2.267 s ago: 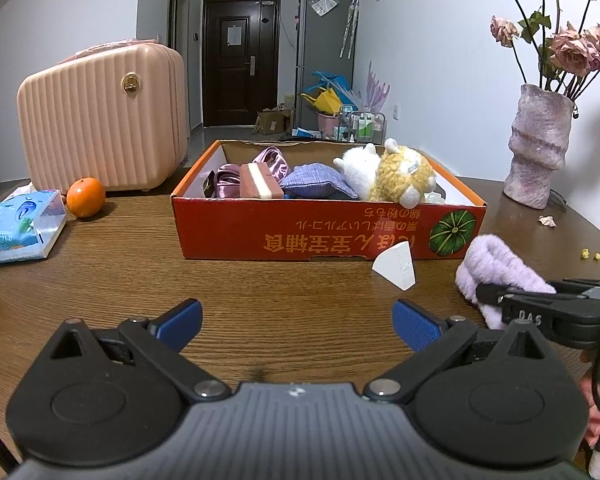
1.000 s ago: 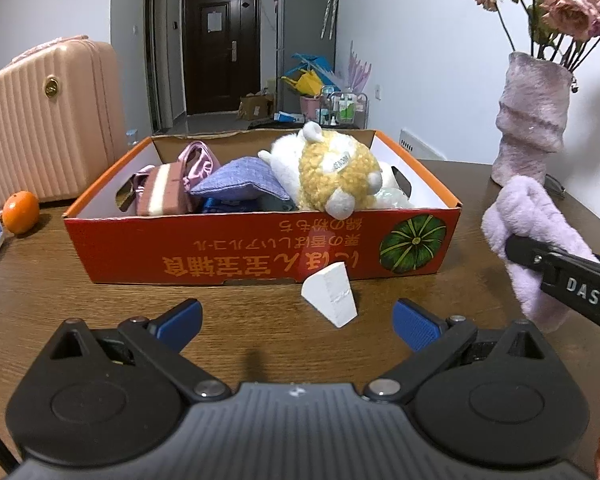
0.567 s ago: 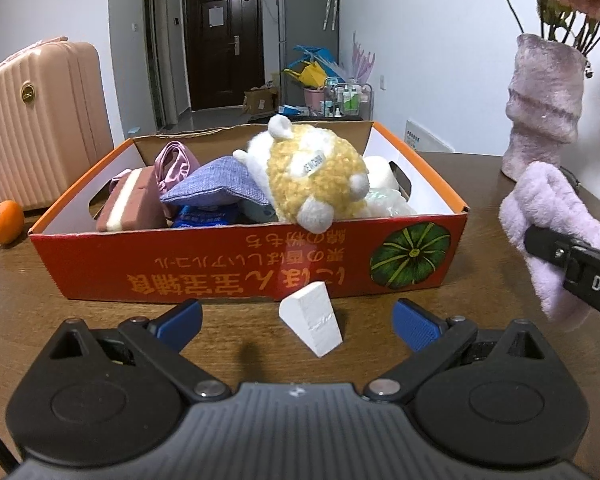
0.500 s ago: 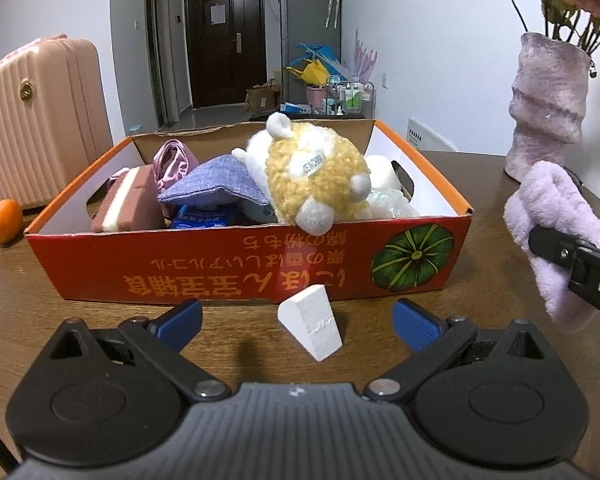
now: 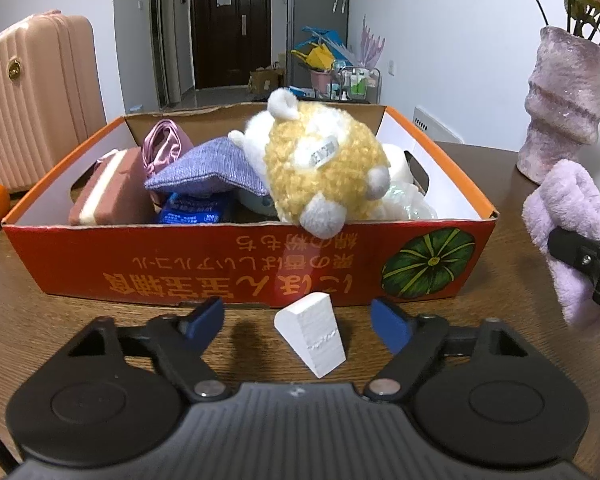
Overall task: Organize soft objects
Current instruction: 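Grasp the white foam wedge with the left gripper while the right gripper holds the headband, then carry the foam wedge and headband over the cardboard box with both grippers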
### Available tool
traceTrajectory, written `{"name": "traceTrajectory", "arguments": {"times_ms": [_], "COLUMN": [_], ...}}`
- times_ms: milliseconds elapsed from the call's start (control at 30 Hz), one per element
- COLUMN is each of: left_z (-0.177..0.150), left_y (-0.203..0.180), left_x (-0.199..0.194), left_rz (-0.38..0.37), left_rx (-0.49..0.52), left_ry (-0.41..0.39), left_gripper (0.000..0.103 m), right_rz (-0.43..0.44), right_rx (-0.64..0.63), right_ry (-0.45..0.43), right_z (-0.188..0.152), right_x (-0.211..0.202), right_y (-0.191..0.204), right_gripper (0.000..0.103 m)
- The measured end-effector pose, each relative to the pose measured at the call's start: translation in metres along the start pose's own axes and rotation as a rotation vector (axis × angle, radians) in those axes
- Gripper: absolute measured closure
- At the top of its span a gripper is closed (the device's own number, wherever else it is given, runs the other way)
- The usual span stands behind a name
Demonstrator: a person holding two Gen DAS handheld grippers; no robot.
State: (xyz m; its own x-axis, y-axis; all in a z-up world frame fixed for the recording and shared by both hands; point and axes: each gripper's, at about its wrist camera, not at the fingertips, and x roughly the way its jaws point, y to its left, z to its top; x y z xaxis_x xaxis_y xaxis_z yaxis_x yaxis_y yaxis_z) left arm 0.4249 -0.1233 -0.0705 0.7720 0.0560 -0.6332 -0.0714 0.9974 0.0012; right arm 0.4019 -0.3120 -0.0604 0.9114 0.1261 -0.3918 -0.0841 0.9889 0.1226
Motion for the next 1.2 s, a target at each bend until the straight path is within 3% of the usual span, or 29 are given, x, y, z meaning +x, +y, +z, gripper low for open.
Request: {"name": "traceTrajectory", "arguments": {"times_ms": [300,367,600,1200], "left_z": [-0.002,-0.002,-0.003,-0.016], "left_y": [0.008,0.009,0.012,0.036], "left_x": [0.010,0.009,0.004,-0.052], "left_rz": [-0.022,-0.026,-0.033,-0.056], "left_rx": [-0.023,-0.027,-0.027,-0.010], "left_ry": [0.044,0.043,0.033,-0.117], "left_gripper": [0.073,0.075,0.079,0.079], "right_rz": [0.007,0.008,0.013,0.062], "right_rx": [-0.003,-0.004,-0.006,-0.036], "right_ry": [0.004,0.005,0.002,-0.066], "right_z": [-0.001,-0.001,-0.001,-0.010], "right_x": [0.000,0.000,-0.001,-0.034], "right_y": [0.000,0.000,0.001,0.031], "right_gripper": [0.077,0.077,0.077,0.077]}}
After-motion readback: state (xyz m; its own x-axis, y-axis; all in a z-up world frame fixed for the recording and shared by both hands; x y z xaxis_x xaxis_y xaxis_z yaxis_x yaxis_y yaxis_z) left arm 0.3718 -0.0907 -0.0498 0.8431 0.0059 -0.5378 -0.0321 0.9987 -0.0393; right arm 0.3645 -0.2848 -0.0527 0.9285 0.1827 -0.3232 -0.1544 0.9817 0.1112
